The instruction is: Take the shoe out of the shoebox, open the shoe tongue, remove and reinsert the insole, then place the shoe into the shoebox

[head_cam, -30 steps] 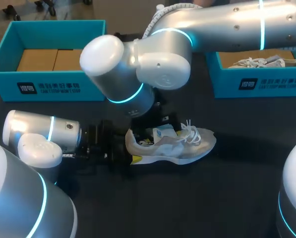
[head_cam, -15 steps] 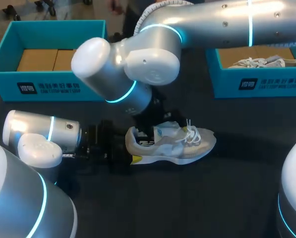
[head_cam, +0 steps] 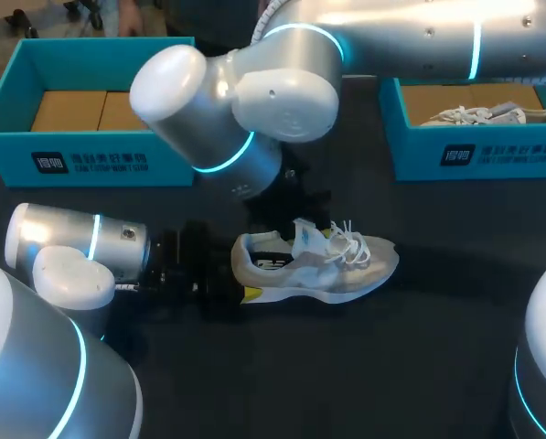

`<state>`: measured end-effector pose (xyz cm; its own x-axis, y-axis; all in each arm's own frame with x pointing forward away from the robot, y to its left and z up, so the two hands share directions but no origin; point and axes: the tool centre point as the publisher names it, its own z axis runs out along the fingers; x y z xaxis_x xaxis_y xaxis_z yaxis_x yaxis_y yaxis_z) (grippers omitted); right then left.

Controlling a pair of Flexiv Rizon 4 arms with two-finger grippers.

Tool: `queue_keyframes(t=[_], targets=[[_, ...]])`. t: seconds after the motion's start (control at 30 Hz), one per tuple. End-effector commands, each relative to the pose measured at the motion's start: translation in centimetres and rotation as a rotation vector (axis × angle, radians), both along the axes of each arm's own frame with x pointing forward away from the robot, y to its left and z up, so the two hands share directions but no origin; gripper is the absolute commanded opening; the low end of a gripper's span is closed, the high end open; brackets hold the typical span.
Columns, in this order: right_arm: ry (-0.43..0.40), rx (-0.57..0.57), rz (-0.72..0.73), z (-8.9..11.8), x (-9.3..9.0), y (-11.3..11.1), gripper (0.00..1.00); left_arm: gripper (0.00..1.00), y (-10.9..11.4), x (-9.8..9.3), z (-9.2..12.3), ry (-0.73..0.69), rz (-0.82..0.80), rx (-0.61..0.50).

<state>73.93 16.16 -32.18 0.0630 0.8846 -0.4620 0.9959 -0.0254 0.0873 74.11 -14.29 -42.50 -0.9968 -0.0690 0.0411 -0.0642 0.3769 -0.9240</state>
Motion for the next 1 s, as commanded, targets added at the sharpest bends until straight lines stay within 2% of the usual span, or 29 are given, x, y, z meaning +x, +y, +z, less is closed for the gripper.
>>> queue_keyframes(t=[0.03, 0.13, 0.2, 0.23, 0.6, 1.0], targets=[[0.034, 0.061, -0.02, 0.6, -0.2, -0.6, 0.18, 0.0, -0.2, -0.1, -0.1, 0.001, -0.002, 0.003], [0.032, 0.086, -0.024, 1.0, -0.2, -0.8, 0.11, 0.0, -0.2, -0.1, -0.1, 0.001, -0.002, 0.003], [0.021, 0.095, -0.019, 1.1, -0.1, -1.0, 0.01, 0.0, -0.2, -0.1, -0.1, 0.001, -0.002, 0.003], [0.023, 0.097, -0.019, 1.1, 0.0, -1.4, 0.0, 0.0, -0.2, -0.1, -0.1, 0.001, -0.002, 0.003], [0.004, 0.13, 0.013, 1.2, 0.5, -4.5, 0.0, 0.0, -0.2, -0.1, -0.1, 0.001, -0.002, 0.003], [-0.001, 0.151, 0.041, -0.6, 0.9, -9.1, 0.0, 0.0, -0.2, -0.1, -0.1, 0.001, -0.002, 0.003]])
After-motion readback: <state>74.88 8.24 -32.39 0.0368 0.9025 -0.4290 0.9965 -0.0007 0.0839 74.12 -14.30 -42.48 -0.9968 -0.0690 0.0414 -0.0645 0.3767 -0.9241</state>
